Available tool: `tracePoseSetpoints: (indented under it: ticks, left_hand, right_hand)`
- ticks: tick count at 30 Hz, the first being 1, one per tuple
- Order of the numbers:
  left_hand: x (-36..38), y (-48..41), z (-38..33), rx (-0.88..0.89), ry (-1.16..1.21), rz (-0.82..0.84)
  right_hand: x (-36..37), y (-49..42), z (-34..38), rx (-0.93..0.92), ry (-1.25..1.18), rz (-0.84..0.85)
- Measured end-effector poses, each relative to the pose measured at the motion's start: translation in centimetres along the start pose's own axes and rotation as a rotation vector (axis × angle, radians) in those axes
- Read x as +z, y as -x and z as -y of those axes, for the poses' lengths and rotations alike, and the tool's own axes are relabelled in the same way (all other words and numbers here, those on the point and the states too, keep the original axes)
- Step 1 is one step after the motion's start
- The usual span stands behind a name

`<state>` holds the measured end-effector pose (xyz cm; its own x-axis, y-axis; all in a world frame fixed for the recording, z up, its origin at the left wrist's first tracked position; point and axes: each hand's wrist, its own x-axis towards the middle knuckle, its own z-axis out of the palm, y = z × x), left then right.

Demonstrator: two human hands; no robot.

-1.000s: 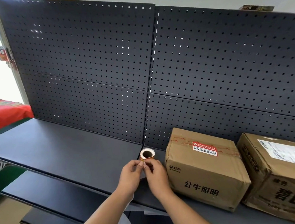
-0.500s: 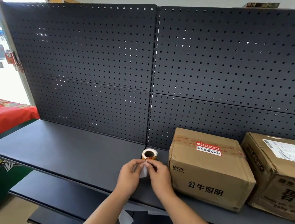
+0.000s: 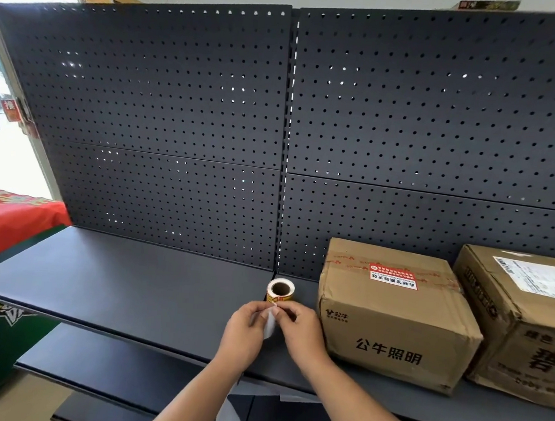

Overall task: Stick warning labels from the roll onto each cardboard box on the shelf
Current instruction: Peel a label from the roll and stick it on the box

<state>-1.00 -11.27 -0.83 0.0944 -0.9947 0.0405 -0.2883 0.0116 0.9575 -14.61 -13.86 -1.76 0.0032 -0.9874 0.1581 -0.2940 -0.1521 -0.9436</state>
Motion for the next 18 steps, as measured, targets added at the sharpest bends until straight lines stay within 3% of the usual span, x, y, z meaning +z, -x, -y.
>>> tracePoseSetpoints:
  ticks: [14, 18]
  left_hand:
    - [-0.5, -0.1, 0.3, -0.007, -0.086, 0.016]
    - [-0.4, 0.3, 0.1, -0.034, 0.016, 0.026]
  right_hand:
    - [1.3, 0.2, 0.2, 0.043, 0.056, -0.037]
    - [1.7, 0.7, 0.5, 0.026, 0.067, -0.087]
